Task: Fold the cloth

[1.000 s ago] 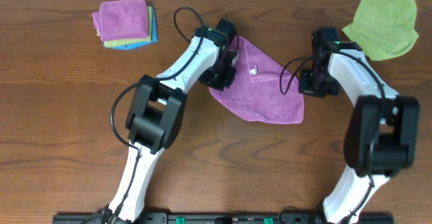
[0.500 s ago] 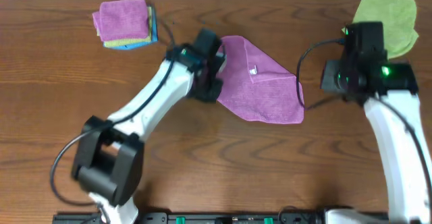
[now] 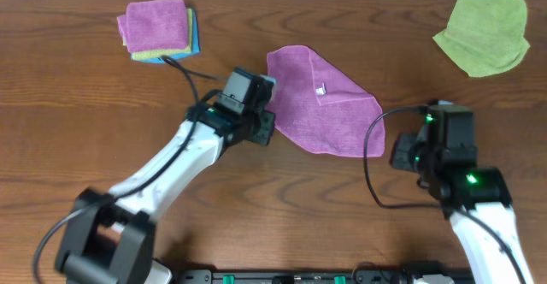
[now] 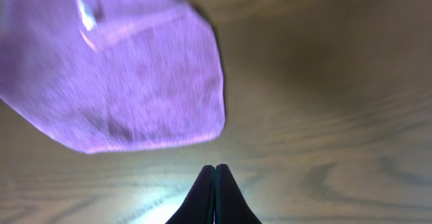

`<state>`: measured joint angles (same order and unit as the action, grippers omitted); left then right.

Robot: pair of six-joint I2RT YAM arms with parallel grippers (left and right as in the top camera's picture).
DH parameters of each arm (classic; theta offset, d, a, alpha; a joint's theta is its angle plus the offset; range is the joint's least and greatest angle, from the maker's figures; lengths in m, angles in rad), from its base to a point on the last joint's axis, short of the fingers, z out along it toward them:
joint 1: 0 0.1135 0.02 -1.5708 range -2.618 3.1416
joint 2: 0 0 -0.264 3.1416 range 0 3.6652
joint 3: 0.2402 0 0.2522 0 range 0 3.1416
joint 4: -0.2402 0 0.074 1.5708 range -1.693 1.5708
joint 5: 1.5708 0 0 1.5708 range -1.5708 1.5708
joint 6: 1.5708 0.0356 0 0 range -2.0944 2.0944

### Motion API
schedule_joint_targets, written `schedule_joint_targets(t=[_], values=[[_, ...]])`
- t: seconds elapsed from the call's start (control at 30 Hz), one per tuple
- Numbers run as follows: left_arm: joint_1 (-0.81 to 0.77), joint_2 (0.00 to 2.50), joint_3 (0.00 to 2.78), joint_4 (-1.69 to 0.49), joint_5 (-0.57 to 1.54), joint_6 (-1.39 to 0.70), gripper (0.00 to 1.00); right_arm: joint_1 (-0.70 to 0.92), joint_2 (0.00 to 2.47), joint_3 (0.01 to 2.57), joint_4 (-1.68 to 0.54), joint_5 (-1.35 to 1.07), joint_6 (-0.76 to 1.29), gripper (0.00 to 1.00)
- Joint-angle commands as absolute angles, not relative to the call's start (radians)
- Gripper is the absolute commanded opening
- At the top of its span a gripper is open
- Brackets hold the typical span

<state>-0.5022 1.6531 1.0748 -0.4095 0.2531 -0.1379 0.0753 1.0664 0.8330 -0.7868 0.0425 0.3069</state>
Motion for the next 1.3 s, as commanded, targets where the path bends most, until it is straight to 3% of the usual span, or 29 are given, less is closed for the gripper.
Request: schedule_joint_targets(t=[0.0, 0.3, 0.33, 0.37, 0.4, 0.43, 0.5, 0.53, 0.73, 0.8, 0.93, 1.07, 1.27], values=[[-0.505, 1.713, 1.07, -0.398, 0.311, -0.166, 0.06, 0.088, 1.142, 0.825, -0.768, -0.015, 0.333, 0.01], [-0.467, 1.744, 1.07, -0.294, 0.192, -0.173, 0.08, 0.088, 1.219, 0.825, -0.716, -0.072, 0.333, 0.04], [-0.462, 1.745, 1.07, -0.281, 0.191, -0.173, 0.28, 0.088, 1.219, 0.825, -0.717, -0.072, 0.333, 0.14], [-0.457, 1.745, 1.07, -0.267, 0.191, -0.173, 0.65, 0.088, 1.219, 0.825, -0.718, -0.072, 0.332, 0.28], [-0.451, 1.746, 1.07, -0.25, 0.192, -0.173, 0.92, 0.088, 1.219, 0.825, -0.719, -0.073, 0.332, 0.46], [-0.448, 1.746, 1.07, -0.233, 0.192, -0.173, 0.95, 0.088, 1.219, 0.825, -0.72, -0.078, 0.331, 0.64], [-0.439, 1.746, 1.07, -0.192, 0.204, -0.172, 0.95, 0.088, 1.219, 0.825, -0.718, -0.094, 0.328, 0.94], [-0.437, 1.746, 1.07, -0.177, 0.228, -0.172, 0.95, 0.088, 1.219, 0.825, -0.718, -0.097, 0.328, 0.99], [-0.436, 1.745, 1.07, -0.138, 0.341, -0.173, 0.95, 0.085, 1.219, 0.826, -0.729, -0.125, 0.329, 0.99], [-0.436, 1.745, 1.07, -0.128, 0.341, -0.173, 0.99, 0.086, 1.219, 0.826, -0.735, -0.125, 0.329, 0.99], [-0.436, 1.746, 1.07, -0.107, 0.334, -0.189, 0.86, 0.086, 1.219, 0.826, -0.721, -0.124, 0.329, 0.95], [-0.424, 1.756, 1.069, -0.086, 0.323, -0.258, 0.97, 0.086, 1.219, 0.826, -0.72, -0.144, 0.27, 0.99], [-0.353, 1.863, 1.069, 0.083, 0.444, -0.307, 0.94, 0.086, 1.219, 0.826, -0.717, -0.15, 0.245, 0.99]])
